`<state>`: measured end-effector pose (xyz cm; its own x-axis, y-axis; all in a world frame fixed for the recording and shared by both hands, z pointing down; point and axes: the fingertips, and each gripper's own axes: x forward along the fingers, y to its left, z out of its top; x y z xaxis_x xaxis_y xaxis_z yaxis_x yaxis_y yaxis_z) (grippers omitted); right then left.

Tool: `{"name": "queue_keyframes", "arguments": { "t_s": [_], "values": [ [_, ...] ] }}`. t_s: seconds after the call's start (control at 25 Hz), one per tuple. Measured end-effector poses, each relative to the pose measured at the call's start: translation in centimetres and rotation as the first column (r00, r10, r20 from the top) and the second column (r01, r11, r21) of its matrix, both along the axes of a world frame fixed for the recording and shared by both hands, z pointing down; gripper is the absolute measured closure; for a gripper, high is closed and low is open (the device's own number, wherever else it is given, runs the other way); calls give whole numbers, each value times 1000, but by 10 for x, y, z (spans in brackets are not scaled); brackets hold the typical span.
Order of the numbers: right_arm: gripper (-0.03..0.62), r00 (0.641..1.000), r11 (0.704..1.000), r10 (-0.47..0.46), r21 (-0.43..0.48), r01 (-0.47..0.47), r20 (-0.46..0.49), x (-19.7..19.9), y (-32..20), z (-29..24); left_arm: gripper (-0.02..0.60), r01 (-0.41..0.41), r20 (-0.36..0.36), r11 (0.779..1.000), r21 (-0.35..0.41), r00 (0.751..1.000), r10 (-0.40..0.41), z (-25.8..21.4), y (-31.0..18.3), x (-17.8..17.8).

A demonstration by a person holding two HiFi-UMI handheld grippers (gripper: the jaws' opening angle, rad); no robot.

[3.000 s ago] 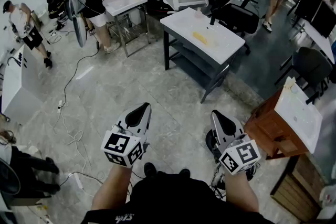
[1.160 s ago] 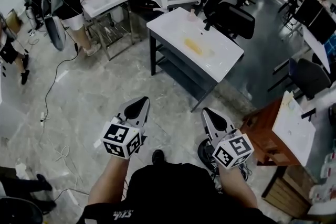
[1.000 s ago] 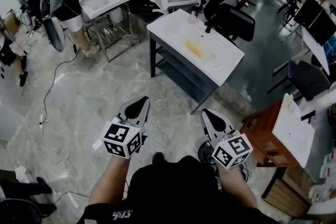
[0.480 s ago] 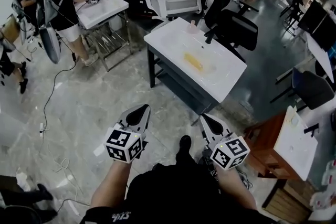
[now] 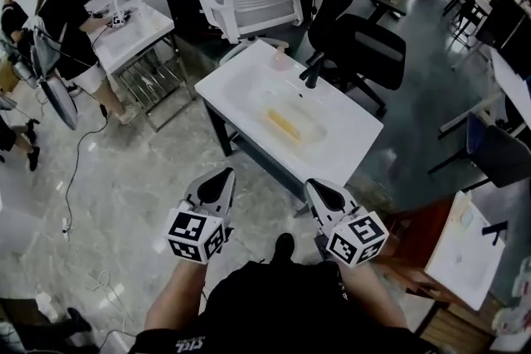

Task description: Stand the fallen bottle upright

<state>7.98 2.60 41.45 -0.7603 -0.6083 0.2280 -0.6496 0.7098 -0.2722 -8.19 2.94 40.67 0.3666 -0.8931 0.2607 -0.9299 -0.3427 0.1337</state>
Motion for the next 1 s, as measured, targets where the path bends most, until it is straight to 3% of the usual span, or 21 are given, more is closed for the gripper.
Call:
{"name": "queue_keyframes", "arguments": {
  "t_s": [0.24, 0.4, 0.48, 0.68, 1.0],
  "values": [
    [580, 1000, 999, 4, -44, -5, -5, 43, -79, 16, 566, -6, 9, 999, -43, 1000, 6, 11, -82, 37],
    [580, 999, 997, -22, -72, 20, -31, 45, -113, 27, 566, 12, 19, 998, -60, 1000, -11, 16, -118, 40],
    [574, 998, 996, -37, -88, 33, -41, 36, -125, 33, 566, -1, 12, 999, -50, 1000, 2, 17, -130, 36],
    [547, 994, 993, -75, -94, 67, -76, -5, -155, 42, 566, -101, 2, 992, 70, 995, 101, 0, -155, 20],
    [510, 987, 995, -82, -66, 74, -140, -78, -207, 33, 566, -120, -42, 988, 95, 991, 124, 0, -210, -51]
  ]
}}
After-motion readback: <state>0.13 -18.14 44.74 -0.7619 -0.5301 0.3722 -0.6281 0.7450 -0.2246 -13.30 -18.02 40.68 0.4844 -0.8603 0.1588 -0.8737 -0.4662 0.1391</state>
